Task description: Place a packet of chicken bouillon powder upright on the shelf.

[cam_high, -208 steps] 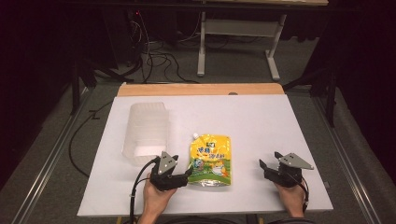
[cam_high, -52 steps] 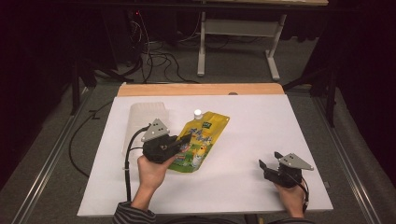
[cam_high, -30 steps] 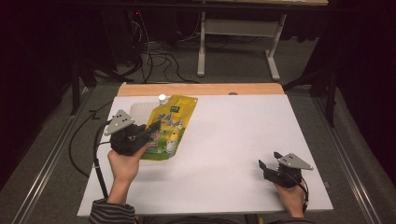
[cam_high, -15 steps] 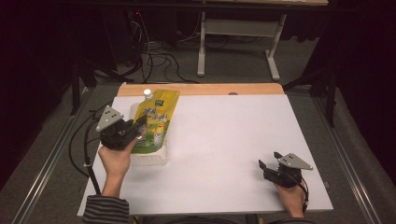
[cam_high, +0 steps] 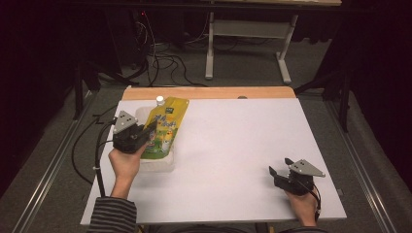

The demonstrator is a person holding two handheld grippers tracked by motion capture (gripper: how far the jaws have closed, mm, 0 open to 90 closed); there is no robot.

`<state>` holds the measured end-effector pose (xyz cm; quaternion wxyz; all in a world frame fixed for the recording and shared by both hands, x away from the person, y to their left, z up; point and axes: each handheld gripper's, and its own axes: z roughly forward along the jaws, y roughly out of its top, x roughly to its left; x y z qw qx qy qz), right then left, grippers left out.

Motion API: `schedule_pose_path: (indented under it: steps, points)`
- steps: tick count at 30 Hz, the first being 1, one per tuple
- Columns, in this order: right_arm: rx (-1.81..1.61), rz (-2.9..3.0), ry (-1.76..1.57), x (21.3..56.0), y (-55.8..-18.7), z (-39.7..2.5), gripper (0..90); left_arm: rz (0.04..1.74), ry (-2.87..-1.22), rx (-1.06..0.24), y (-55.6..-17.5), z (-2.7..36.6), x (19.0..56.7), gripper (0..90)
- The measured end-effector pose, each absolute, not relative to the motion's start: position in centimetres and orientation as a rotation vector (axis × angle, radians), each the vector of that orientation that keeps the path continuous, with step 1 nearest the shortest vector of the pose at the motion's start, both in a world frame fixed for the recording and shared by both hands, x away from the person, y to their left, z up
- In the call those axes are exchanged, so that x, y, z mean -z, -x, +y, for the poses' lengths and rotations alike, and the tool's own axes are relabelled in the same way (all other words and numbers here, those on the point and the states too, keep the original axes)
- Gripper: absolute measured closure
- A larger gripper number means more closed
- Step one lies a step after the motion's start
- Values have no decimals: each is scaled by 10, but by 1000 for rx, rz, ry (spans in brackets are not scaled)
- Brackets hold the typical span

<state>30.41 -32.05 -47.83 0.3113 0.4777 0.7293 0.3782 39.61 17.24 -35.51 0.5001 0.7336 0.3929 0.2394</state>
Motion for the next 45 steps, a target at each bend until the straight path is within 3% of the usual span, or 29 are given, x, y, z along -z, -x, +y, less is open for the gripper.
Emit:
schedule_pose_path:
  steps: [20,31,40,45]
  points:
    - [-988,1932,-1256,478,-305,-320,307,982,-1887,-559,-403,174,370,877]
    - [-987,1932,-1257,478,-305,-320,307,1053,-1968,-540,-402,180,364,849]
    - [-985,1932,-1258,479,-305,-320,307,1108,-2039,-453,-402,182,357,852]
    - [-987,1929,-1260,478,-305,-320,307,1100,-2056,-471,-402,179,356,875]
